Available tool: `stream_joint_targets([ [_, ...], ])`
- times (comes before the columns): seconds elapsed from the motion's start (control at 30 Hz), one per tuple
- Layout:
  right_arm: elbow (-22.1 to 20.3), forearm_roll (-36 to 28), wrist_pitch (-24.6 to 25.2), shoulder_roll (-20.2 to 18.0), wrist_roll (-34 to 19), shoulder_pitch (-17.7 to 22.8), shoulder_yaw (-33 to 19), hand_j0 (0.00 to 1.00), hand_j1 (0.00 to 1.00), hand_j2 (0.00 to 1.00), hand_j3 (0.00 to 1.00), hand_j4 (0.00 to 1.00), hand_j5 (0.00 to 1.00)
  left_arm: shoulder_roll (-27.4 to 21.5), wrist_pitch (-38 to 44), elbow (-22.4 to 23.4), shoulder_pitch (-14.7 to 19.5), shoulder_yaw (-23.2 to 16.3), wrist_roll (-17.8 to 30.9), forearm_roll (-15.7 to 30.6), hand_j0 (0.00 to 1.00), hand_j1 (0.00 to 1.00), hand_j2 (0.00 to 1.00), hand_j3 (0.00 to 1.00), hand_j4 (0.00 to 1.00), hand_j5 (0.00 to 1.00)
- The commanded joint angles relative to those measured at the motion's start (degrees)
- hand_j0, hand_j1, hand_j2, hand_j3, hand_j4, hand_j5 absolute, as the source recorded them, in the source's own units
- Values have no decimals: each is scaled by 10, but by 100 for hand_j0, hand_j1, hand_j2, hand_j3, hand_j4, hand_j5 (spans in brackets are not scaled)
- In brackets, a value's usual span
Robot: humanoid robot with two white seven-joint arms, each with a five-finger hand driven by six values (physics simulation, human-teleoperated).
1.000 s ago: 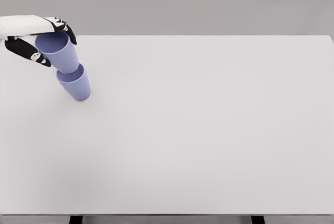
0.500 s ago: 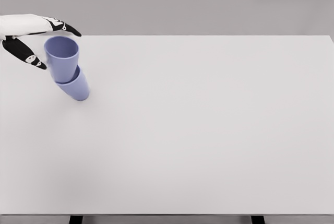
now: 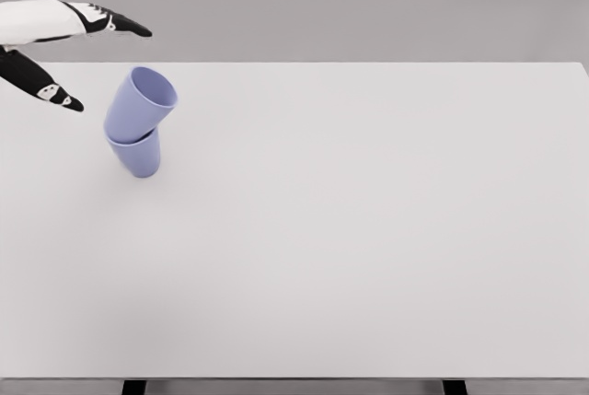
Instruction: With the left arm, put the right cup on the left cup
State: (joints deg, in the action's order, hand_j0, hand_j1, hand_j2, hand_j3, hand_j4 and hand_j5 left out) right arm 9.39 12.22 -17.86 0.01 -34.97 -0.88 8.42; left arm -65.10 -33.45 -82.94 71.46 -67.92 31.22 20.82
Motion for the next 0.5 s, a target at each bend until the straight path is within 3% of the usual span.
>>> stream_joint_targets([
  [0.0,0,1,-1,0,0,0,-1,100,100,100,100,100,100,-27,-16,-58,0,25,-1,69,100,100,100,100,100,100],
  [0.23,0,1,-1,0,0,0,0,100,100,100,100,100,100,-47,-16,-132,-4,29,0,99,100,100,100,100,100,100],
  [0.4,0,1,-1,0,0,0,0,100,100,100,100,100,100,-41,-16,-181,-93,47,2,98,100,100,100,100,100,100],
  [0.47,0,1,-1,0,0,0,0,100,100,100,100,100,100,-39,-16,-181,-95,56,2,99,100,100,100,100,100,100],
])
